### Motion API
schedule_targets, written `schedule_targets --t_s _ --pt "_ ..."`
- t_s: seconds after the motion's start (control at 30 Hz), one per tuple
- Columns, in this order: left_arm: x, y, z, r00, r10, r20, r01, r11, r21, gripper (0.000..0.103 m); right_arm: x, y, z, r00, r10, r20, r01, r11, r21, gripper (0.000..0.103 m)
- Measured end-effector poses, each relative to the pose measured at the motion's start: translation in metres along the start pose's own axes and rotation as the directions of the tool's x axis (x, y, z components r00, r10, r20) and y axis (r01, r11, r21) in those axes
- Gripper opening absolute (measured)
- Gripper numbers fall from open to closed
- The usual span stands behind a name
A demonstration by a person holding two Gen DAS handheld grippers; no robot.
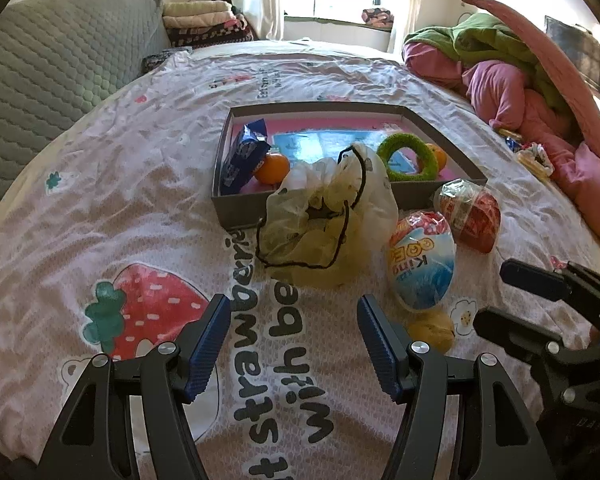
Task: Organize objects
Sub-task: 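Move the left tool to the white plastic bag while the right tool approaches the walnut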
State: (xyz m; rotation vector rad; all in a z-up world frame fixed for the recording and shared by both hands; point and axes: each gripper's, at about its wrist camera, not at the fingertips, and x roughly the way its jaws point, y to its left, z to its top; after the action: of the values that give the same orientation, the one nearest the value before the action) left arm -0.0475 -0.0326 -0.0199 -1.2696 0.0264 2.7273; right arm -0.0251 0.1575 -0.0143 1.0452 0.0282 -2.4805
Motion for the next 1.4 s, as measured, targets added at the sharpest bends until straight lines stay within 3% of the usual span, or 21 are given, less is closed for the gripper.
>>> schedule_targets --t_s 0.93,1.4 --pt "0.012 0.002 -0.004 1.000 -0.011 -0.029 0.012 1.000 0.016 0.067 0.020 0.015 -0.020 0.998 -0.006 -0.061 0.002 0.998 -0.062 0.056" --pt "0.023 0.015 0.006 0.999 -0.021 -0.028 0.021 0.999 -0.029 0.067 0.027 0.014 -0.022 0.998 -0.010 -0.069 0.006 0.998 -0.062 0.056"
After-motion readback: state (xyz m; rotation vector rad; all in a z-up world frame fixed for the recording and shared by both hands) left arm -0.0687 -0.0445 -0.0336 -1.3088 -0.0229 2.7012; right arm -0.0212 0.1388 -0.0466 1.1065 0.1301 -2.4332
